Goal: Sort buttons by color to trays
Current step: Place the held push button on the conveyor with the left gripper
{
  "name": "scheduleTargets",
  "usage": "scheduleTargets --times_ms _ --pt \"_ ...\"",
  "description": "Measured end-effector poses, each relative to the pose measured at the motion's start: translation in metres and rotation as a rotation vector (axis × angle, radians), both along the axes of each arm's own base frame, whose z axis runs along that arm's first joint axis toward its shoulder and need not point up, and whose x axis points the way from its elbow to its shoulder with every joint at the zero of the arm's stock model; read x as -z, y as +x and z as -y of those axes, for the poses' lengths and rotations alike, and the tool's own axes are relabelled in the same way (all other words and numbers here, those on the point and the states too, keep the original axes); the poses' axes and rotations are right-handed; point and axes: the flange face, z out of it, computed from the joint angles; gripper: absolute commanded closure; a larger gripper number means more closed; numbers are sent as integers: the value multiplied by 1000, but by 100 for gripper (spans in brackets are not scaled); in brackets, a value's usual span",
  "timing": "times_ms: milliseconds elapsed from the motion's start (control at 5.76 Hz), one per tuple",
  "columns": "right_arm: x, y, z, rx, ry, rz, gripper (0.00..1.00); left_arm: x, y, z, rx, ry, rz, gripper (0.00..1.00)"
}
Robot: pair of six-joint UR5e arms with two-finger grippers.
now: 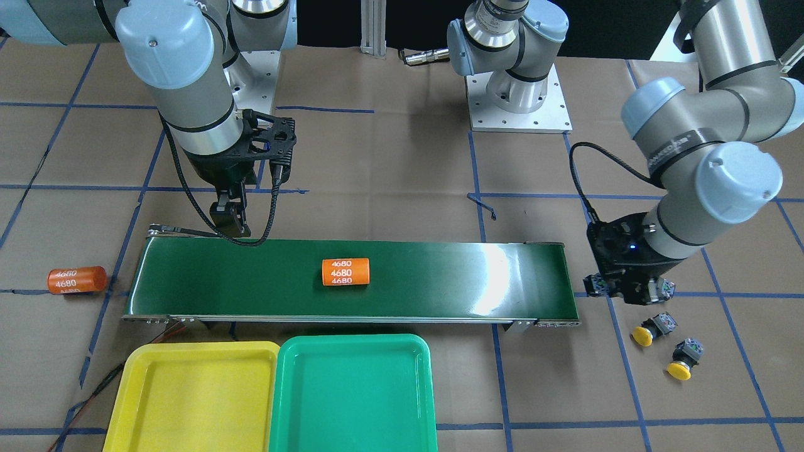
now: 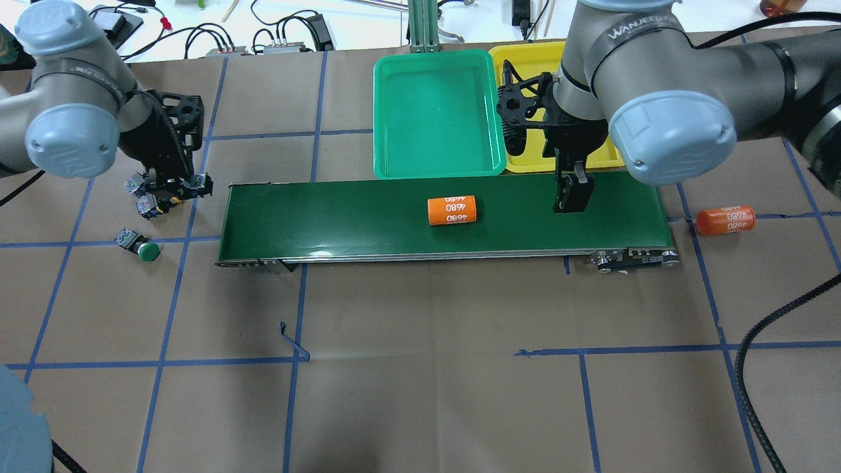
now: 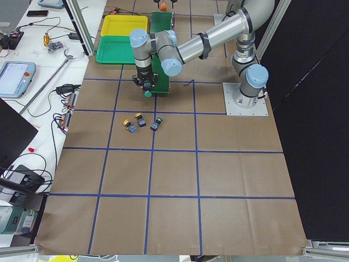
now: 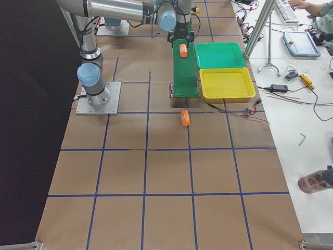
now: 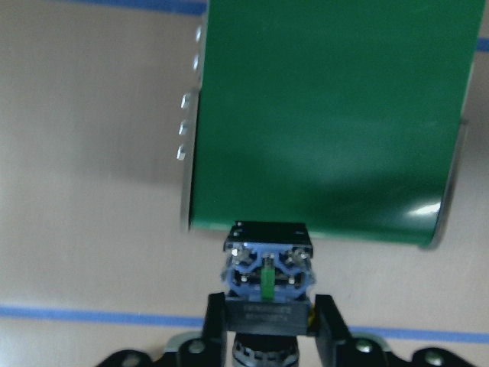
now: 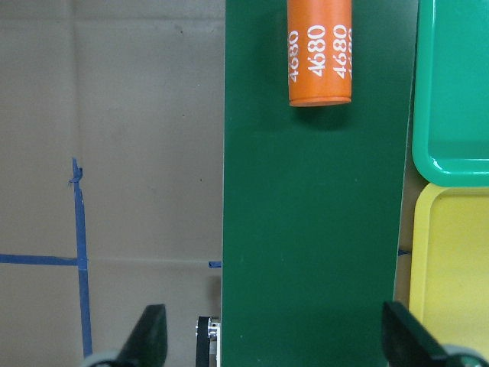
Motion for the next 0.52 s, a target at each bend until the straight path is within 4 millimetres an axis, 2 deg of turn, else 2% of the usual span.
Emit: scheduleTargets --times_ms 174,347,521 --pt "0 0 0 0 0 0 0 17 -34 -11 52 26 -41 94" --pt "0 0 0 0 0 0 0 32 -55 -24 77 37 -62 13" --pt "0 0 0 0 0 0 0 40 -67 -31 88 34 -68 7"
